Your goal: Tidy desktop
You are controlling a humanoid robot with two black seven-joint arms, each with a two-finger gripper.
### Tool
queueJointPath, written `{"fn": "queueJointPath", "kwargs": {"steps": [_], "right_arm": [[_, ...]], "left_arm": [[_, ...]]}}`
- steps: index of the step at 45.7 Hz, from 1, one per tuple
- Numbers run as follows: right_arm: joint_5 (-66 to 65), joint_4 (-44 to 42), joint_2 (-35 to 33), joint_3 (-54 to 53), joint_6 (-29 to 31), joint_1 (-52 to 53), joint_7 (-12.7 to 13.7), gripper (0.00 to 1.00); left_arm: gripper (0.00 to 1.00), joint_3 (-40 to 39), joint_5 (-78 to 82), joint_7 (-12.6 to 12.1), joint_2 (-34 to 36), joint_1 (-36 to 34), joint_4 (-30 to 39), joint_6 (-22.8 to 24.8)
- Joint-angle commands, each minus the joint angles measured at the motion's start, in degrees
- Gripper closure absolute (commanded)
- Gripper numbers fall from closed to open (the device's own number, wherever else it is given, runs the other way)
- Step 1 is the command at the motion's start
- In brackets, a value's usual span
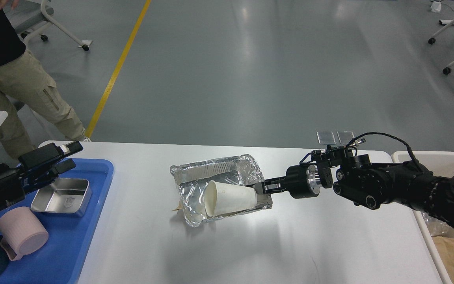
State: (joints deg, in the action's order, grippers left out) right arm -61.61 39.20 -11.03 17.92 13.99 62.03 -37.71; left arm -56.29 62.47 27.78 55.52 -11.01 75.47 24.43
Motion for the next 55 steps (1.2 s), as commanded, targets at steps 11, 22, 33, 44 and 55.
{"fn": "queueJointPath", "kwargs": {"steps": [11, 22, 33, 44, 55], "right_arm": [[0.0, 0.2, -0.1, 0.3, -0.3, 0.0, 0.0, 1.00], [0.0, 0.0, 0.2, 0.2, -0.2, -0.1, -0.1, 1.00], [0.0, 0.0, 1.4, 0.2, -0.5, -0.1, 0.0, 1.00], [0.0, 0.1, 1.4, 0.2, -0.5, -0.1, -0.1, 1.00], [0.0, 0.1, 1.5, -0.1, -0.5, -0.1, 0.0, 1.00]], "left_arm": [[0.03, 3.8, 3.4, -0.6, 3.9, 0.1, 0.7, -0.3], [0.03, 8.2, 8.6, -0.3, 13.5, -0.1, 3.1, 0.3], [0.03, 11.0, 17.6, -0.1, 17.1, 0.2, 7.6, -0.1], [0.03, 12.5, 17.7, 0.0, 23.6, 0.5, 11.4, -0.4], [0.03, 13.2, 17.8, 0.1, 29.9, 0.5, 14.4, -0.5]]}}
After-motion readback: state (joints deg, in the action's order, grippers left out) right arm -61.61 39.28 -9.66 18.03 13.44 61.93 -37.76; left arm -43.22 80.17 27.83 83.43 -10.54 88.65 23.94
